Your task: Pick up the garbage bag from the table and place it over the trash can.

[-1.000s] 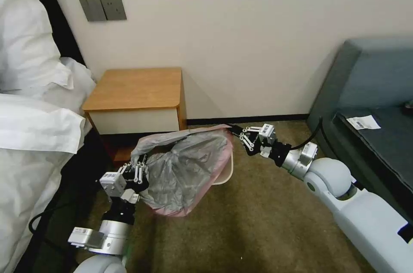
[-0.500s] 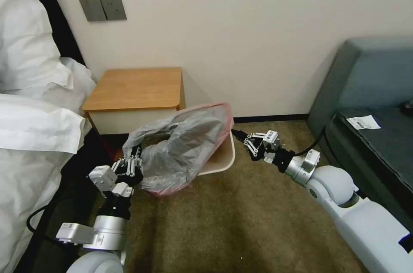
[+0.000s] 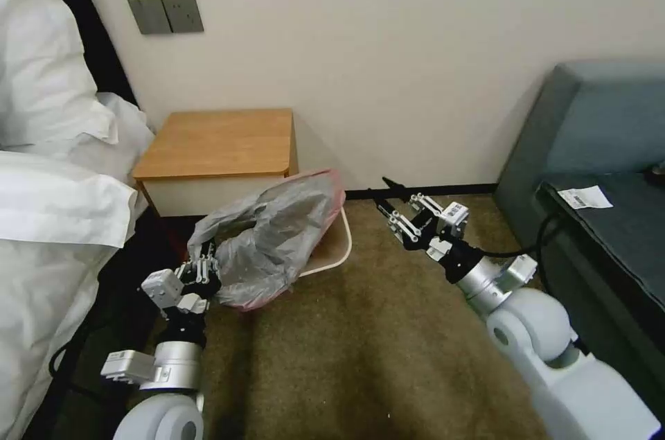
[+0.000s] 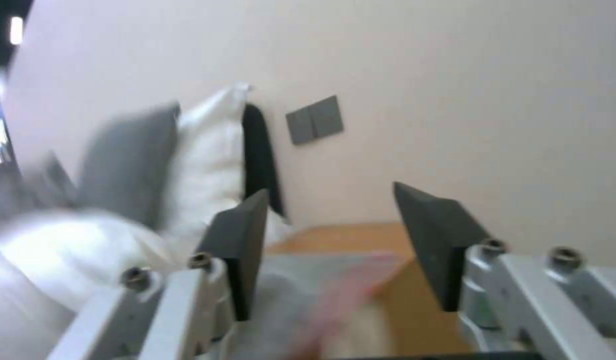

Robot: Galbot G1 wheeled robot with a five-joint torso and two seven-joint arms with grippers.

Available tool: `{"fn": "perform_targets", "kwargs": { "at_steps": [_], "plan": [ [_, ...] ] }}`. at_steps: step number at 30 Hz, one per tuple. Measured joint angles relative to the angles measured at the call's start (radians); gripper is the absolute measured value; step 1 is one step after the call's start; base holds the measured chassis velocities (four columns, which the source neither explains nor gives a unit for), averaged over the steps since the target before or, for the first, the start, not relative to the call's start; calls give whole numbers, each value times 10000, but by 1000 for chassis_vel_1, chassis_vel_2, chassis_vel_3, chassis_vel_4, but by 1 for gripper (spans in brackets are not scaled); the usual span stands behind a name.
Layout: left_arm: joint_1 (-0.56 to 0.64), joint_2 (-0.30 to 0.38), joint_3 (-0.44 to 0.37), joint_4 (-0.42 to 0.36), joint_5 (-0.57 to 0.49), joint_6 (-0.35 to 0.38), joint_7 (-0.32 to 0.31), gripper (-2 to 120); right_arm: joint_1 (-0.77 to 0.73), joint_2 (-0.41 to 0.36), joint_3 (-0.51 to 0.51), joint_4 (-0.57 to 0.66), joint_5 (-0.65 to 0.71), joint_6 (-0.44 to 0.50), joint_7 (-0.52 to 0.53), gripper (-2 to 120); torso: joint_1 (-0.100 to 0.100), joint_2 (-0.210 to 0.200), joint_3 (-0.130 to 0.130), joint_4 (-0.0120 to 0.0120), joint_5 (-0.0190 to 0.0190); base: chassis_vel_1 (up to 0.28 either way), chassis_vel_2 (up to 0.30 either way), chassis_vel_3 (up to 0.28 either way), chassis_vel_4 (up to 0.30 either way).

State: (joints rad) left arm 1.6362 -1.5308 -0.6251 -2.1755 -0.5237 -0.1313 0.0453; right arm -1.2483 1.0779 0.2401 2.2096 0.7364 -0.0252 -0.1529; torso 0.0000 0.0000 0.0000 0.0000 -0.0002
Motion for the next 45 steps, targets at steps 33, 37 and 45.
{"fn": "perform_targets", "kwargs": {
  "at_steps": [33,37,45],
  "plan": [
    [362,-150,127,-771,1150,-807,123,11,800,1364,-2133,371,2614,-2951,3435,96,-1,0,-1,0,2,0,0,0,0],
    [406,-153,161,-771,1219,-838,138,11,871,1460,-2131,172,2546,-2901,3371,80,0,0,0,0,2,0,0,0,0],
    [368,-164,163,-685,1240,-838,139,11,855,1459,-2065,117,2358,-2777,3196,52,0,0,0,0,2,0,0,0,0]
  ]
}}
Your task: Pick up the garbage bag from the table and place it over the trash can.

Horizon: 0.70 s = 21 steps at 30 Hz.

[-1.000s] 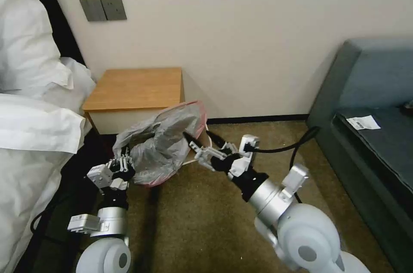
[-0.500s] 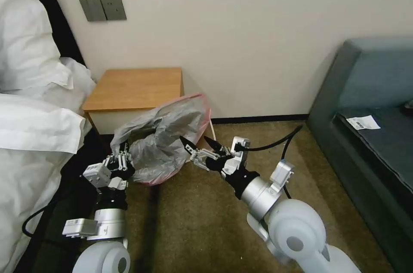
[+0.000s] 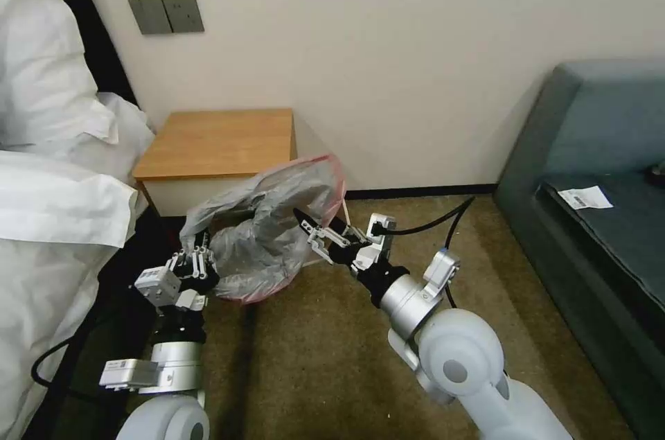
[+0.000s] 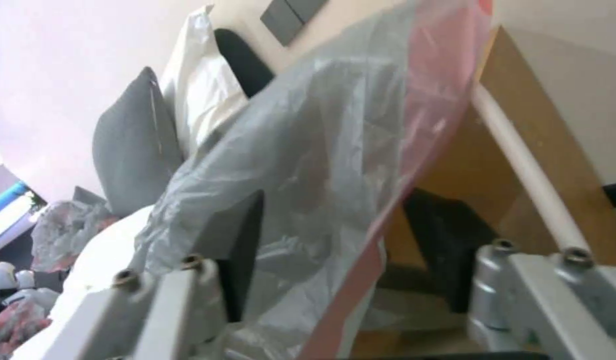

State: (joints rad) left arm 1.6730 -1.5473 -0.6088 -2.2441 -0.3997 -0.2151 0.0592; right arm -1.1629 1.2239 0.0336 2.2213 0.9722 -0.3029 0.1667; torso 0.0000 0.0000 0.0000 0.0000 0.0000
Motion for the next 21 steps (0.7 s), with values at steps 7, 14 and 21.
{"fn": "perform_targets", "kwargs": {
  "at_steps": [7,14,21],
  "plan": [
    [-57,38,-46,122,-17,23,-20,11,-32,6,-30,5,-140,35,-76,25,0,0,0,0,0,0,0,0,0],
    [-129,70,-47,191,-227,163,-116,11,-42,-77,-23,63,-257,89,-141,2,0,0,0,0,0,0,0,0,0],
    [-180,84,-55,236,-263,218,-176,11,-102,-154,32,176,-405,126,-176,0,0,0,0,0,0,0,0,0,0]
  ]
}}
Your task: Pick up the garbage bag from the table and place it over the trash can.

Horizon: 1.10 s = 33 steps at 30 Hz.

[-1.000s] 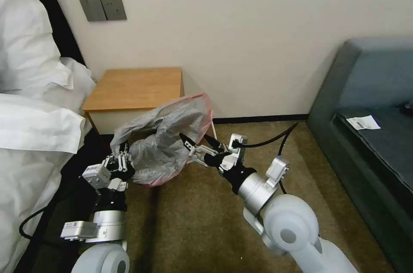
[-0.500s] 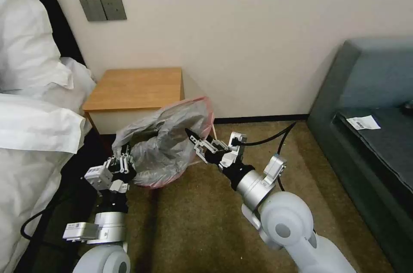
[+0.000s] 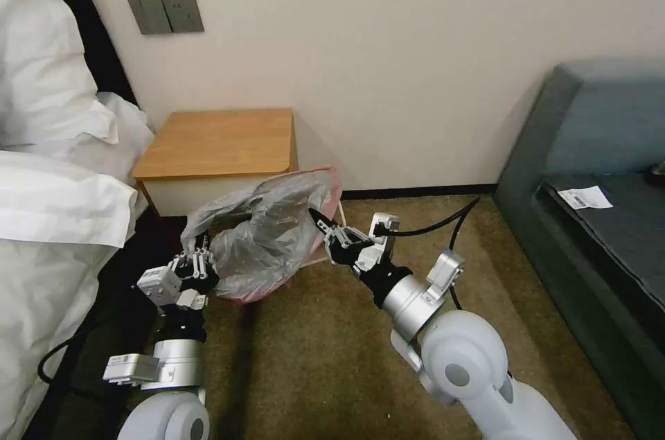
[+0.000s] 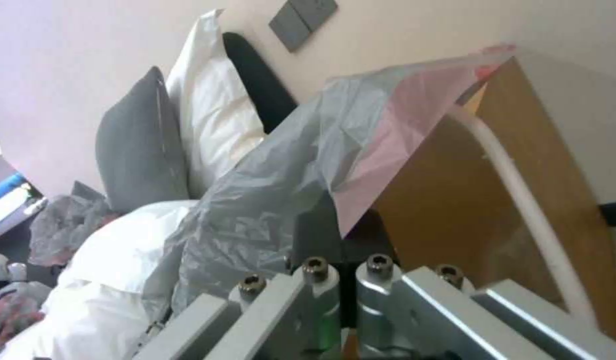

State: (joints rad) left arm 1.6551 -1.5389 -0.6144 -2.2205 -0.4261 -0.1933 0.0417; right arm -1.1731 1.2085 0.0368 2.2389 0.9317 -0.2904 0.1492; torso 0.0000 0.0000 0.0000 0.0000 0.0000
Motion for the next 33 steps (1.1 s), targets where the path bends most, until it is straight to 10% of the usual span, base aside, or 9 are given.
{"fn": "perform_targets", "kwargs": {
  "at_steps": [15,33],
  "plan": [
    [-34,-104,-27,-186,23,-13,-210,11,-542,-110,396,1114,-779,-1398,1898,0,0,0,0,0,1,0,0,0,0],
    [-13,-130,51,-753,-1262,494,-764,11,-1011,-6,737,1042,-1969,-1587,1683,0,0,0,0,0,0,0,0,0,0]
  ]
}}
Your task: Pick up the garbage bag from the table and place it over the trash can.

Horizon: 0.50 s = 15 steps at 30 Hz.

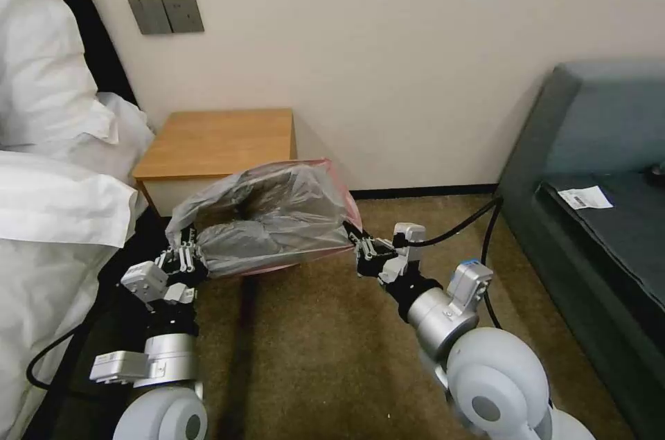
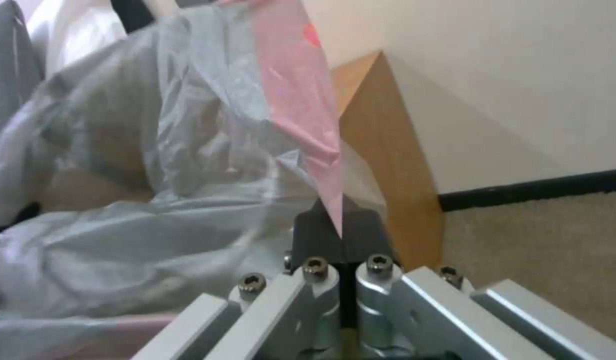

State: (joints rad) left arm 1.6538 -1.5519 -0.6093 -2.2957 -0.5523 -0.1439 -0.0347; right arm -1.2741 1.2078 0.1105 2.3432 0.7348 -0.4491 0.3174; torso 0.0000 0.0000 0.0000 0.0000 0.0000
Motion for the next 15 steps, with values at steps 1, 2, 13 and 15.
{"fn": "perform_targets", "kwargs": {
  "at_steps": [1,2,13,15],
  "plan": [
    [35,7,28,-79,-180,85,-43,11,3,10,20,-85,-68,49,-54,0,0,0,0,0,0,0,0,0,0],
    [98,18,75,-214,-463,222,-122,11,15,25,56,-224,-167,124,-151,0,0,0,0,0,0,0,0,0,0],
    [454,123,255,-781,-1447,907,-463,11,143,88,206,-1070,-625,520,-462,0,0,-1,0,0,0,0,0,0,0],
    [484,128,291,-890,-1674,1043,-558,11,172,101,207,-1198,-722,574,-502,0,0,0,0,0,0,0,0,0,0]
  ]
}}
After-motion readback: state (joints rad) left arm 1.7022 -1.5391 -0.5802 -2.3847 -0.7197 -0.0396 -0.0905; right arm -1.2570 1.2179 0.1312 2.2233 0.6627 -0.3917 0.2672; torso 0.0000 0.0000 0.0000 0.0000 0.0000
